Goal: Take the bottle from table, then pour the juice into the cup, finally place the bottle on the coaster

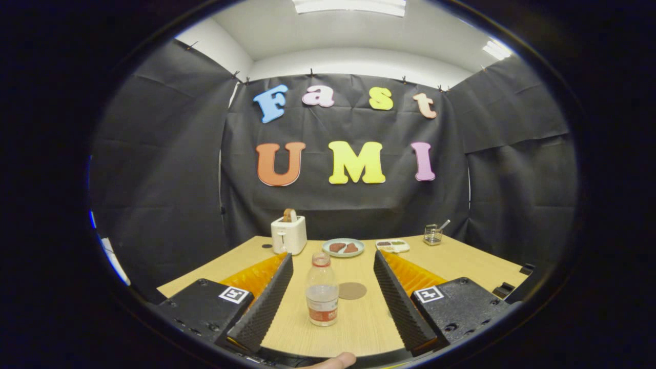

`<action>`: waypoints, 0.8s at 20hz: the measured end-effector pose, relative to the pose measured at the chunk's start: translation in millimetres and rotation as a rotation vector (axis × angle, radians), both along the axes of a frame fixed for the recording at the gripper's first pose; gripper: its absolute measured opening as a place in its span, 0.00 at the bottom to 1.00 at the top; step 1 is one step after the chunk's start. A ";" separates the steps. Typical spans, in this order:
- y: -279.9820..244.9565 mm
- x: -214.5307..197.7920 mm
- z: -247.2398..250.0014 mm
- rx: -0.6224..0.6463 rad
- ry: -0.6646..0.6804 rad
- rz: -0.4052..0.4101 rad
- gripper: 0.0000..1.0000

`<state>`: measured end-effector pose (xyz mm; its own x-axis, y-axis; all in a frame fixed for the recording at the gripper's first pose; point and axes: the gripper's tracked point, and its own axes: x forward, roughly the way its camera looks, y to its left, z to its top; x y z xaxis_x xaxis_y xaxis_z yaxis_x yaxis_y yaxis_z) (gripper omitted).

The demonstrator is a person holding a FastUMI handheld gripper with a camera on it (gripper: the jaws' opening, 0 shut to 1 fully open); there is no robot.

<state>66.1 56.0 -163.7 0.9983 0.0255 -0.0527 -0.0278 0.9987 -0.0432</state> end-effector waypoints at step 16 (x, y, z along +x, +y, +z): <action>9.1 83.1 -129.9 -0.029 0.086 -0.057 1.00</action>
